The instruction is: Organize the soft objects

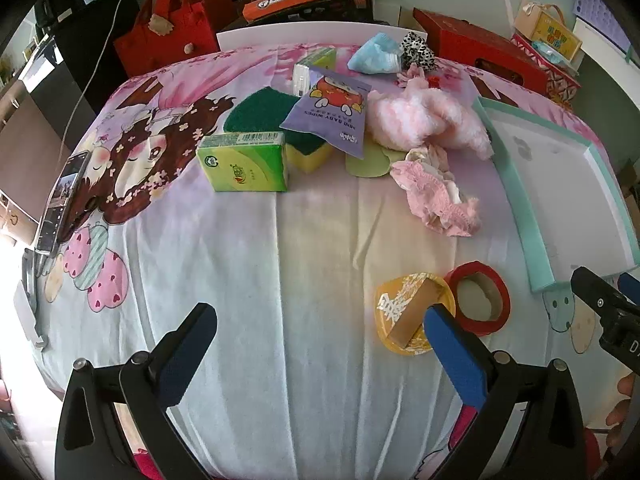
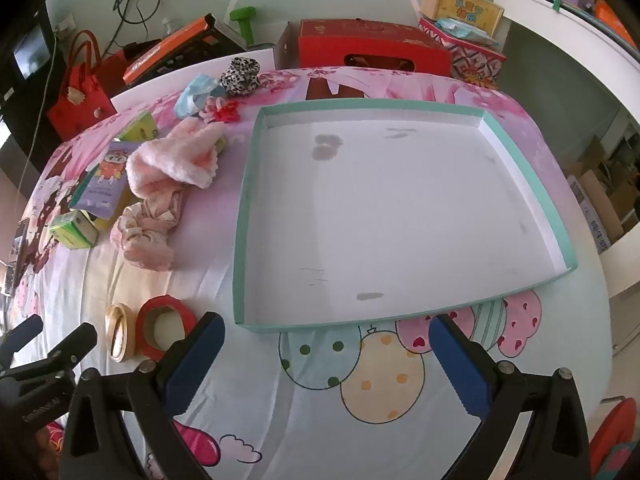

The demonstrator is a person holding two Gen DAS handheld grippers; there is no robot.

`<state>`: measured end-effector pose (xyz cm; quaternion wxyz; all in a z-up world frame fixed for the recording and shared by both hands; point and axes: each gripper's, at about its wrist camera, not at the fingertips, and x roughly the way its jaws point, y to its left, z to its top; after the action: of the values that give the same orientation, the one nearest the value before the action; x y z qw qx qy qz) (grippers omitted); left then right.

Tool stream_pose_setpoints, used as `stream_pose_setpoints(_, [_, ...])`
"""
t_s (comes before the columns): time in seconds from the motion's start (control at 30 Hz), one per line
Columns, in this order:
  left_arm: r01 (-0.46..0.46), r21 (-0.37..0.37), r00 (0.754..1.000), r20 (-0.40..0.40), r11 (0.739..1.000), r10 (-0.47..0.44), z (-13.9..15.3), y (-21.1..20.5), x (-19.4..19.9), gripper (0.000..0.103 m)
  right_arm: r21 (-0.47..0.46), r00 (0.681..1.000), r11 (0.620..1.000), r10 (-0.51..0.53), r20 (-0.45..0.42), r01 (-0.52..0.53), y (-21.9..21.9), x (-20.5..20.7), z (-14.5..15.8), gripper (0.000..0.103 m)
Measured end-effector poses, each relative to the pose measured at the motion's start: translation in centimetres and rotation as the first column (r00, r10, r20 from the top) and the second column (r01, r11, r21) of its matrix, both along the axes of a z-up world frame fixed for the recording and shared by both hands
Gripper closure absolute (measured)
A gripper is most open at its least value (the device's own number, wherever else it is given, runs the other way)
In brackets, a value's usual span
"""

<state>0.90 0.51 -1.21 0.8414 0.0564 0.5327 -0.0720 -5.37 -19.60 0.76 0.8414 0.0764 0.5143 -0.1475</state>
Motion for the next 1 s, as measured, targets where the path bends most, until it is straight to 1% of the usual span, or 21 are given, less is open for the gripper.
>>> stream_pose_setpoints(0.3, [-0.001,0.024,1.0,-0.001,1.0,0.001,-0.1,-0.4,0.0,0.0,0.009,1.0,1.0,0.007,0.001,-0.007,-0.1,-0.2,0.0,0.0])
stream_pose_setpoints(0.67, [0.002,0.077,1.0,0.01,0.997,-0.003,0.0,-1.0,-0.3,0.0,0.018,1.0,1.0,0.003,0.003,-0.003,-0.3,-0.1,0.1,0.0])
stream_pose_setpoints(1.0, [-0.016,0.103,1.0,0.015,0.995,0.015,0.2,-1.0,-0.3,0.0,0.024,1.0,1.0,0.008,0.01,-0.008,-0.3,-0.3,0.3,0.0])
